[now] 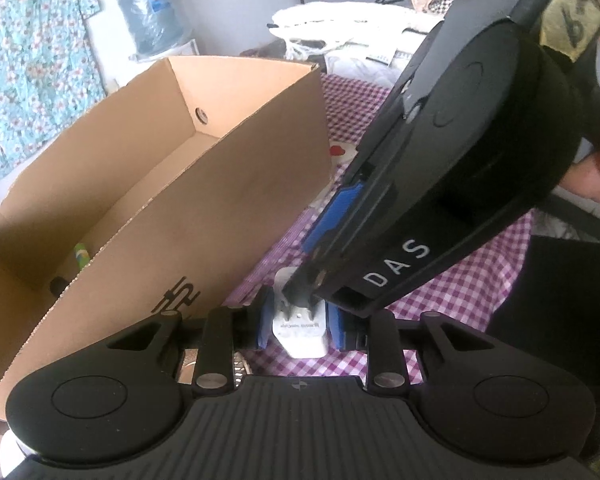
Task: Organize rigid objects
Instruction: 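Close the right tool on the white charger and lift it, then carry the white charger into the box and open the right tool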
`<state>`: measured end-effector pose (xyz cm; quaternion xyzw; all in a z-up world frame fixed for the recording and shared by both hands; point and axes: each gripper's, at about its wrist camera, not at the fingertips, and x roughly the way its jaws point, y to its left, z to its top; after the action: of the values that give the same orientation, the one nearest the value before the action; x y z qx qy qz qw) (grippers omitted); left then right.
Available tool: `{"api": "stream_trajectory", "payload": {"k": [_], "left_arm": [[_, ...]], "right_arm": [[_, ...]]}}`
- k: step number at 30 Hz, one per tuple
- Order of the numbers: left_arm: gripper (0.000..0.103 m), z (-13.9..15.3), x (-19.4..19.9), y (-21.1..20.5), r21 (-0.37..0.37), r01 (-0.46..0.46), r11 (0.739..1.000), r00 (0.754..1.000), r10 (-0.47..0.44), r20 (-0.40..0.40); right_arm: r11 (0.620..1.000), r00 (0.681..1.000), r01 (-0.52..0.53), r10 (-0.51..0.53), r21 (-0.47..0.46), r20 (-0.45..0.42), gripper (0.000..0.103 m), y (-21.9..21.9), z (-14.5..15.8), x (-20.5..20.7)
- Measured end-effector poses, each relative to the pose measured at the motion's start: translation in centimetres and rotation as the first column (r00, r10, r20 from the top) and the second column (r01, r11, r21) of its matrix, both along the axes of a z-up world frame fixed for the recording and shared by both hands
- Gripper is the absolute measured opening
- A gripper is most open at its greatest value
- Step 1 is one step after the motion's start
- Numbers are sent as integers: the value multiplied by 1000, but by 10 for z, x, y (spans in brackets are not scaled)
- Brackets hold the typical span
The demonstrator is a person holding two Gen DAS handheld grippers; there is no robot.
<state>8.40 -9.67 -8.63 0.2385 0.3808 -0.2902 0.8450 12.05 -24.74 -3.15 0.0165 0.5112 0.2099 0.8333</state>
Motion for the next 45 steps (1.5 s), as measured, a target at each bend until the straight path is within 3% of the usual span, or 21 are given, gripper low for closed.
{"api": "stream_trajectory", "payload": {"k": [13,29,37,45], "left_arm": [[31,-3,2,2,13,-21,1000,998,21,-53],[26,10,-27,-1,17,9,1000,1000,-9,-20],[26,35,-58,-3,24,16,1000,999,-17,44],[26,83,-65,-3,22,-6,1000,991,3,135]], "right_arm": [[1000,1000,11,-11,17,-22,31,-3,-2,2],[1000,999,12,-11,20,-39,31,-4,2,-3],[1000,1000,-1,1,26,-10,31,-3,22,-15],[999,996,-42,39,25,78,31,7,65,-26]]}}
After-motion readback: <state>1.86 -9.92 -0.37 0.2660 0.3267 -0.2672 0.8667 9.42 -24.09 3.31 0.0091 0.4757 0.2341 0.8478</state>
